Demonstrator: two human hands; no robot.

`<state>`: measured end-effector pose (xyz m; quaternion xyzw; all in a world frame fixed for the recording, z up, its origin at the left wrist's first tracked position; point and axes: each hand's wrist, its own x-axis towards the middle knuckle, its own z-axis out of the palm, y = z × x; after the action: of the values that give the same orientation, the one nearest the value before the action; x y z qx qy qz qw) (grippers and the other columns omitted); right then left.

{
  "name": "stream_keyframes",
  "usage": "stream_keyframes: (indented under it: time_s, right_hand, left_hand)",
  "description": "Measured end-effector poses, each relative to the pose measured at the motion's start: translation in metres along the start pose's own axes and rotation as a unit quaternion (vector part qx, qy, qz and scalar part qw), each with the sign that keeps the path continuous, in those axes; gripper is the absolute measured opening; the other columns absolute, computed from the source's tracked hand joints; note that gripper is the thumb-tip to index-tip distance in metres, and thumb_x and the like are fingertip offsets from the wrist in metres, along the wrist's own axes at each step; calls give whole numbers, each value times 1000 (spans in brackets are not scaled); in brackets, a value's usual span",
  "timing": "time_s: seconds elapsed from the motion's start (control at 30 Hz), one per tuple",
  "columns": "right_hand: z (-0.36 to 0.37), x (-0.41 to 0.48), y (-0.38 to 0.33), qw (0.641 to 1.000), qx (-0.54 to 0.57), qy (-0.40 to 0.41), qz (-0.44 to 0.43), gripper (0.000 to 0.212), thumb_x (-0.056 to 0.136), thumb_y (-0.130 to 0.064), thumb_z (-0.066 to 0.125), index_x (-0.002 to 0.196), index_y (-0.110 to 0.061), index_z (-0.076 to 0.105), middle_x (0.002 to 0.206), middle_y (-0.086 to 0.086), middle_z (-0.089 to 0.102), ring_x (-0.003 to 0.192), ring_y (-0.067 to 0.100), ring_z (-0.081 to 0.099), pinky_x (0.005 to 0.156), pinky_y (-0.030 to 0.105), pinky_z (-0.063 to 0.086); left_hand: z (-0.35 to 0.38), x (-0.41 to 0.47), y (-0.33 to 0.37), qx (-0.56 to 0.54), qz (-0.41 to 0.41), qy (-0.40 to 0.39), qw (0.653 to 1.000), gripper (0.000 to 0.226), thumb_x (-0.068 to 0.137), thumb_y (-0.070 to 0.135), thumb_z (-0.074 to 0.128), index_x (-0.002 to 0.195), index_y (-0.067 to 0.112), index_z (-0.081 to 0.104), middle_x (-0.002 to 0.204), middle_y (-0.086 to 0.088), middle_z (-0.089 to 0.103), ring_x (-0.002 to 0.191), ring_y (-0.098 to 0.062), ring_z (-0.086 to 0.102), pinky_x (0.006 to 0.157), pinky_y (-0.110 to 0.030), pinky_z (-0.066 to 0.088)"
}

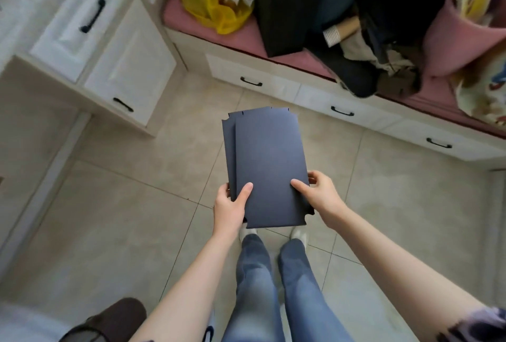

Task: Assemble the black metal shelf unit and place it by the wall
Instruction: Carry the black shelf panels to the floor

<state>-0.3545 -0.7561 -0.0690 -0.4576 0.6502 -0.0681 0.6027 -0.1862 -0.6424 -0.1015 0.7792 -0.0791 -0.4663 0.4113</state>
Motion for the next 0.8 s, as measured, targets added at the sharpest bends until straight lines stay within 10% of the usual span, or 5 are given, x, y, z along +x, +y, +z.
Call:
stream_keyframes:
  time_s: [0.8]
  right_hand:
    - [3, 386, 254, 996, -34, -26, 72, 32, 96, -26, 63, 121, -7, 57, 112, 5, 64, 85, 19, 64, 46, 19, 42]
  left_hand:
    - [213, 307, -239, 125, -75, -38, 989, 53, 95, 47, 62, 130, 9, 51, 118, -5, 65, 105, -24, 66, 82, -34, 57]
